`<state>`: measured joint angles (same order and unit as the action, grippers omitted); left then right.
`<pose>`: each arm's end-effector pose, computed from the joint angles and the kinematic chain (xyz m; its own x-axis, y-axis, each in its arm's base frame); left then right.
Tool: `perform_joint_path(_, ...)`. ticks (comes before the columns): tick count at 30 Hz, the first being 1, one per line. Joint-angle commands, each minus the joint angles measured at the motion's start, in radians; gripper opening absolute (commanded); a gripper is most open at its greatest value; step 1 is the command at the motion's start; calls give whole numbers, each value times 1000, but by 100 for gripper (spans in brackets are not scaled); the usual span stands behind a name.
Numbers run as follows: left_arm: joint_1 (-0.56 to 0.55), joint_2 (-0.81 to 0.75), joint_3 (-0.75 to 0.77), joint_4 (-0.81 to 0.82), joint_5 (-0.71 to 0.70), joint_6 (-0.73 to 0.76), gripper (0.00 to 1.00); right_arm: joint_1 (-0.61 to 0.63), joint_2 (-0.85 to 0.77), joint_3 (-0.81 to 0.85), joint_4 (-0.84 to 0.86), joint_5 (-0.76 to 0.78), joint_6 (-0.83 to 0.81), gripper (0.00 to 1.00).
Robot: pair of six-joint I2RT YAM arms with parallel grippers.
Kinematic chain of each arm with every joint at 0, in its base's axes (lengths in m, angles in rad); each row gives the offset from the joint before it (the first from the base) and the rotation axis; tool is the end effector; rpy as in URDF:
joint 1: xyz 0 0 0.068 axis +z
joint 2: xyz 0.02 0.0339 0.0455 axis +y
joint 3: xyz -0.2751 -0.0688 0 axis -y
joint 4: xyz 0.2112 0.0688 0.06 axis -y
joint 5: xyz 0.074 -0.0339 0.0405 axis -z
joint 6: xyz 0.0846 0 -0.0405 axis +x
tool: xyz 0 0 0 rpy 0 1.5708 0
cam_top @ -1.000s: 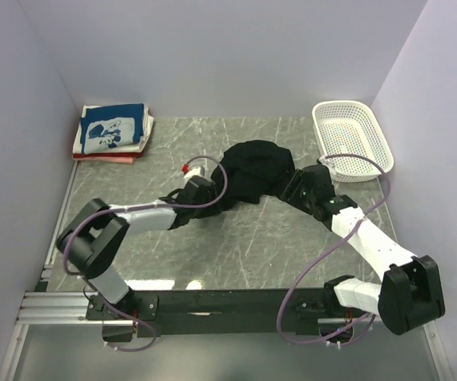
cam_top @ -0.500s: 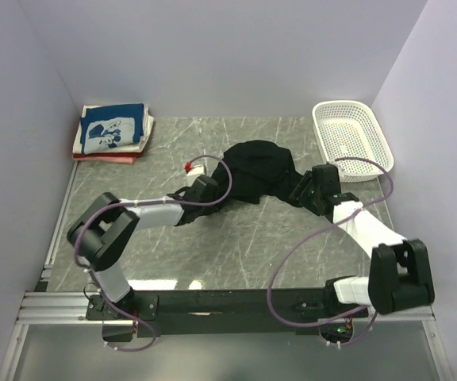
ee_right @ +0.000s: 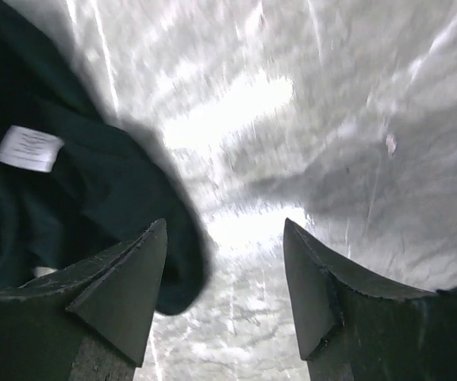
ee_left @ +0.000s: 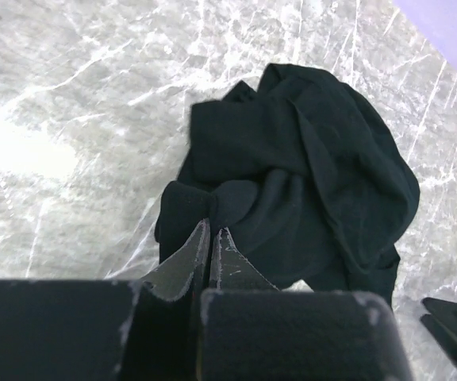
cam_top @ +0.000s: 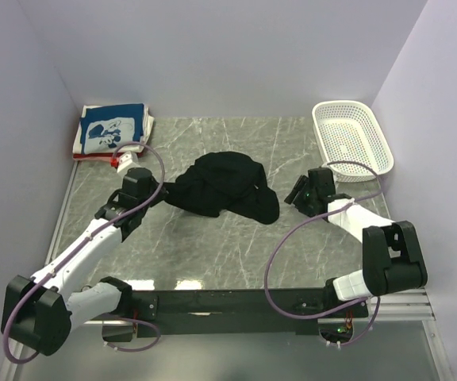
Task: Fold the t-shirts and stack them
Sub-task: Flatten the tshirt out
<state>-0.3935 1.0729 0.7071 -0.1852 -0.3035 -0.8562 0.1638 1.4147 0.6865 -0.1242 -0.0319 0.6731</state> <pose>0.2306 -0.0683 0.2547 -0.4156 -0.6079 -0.6765 -0.2796 0.7932 -0.5410 0.2750 0.0482 0.1701 -0.6953 0.5166 -0.4997 0.3194 0.8449 0.4291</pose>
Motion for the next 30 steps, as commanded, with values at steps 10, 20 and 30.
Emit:
perform_joint_path(10,19,-28,17,-71,69,17,1,314,-109,-94,52,104,85,65)
perform_joint_path(20,21,-34,43,-99,64,36,1,327,59,-10,38,178,88,66)
perform_joint_path(30,25,-73,113,-172,49,103,1,319,34,86,-18,129,59,0)
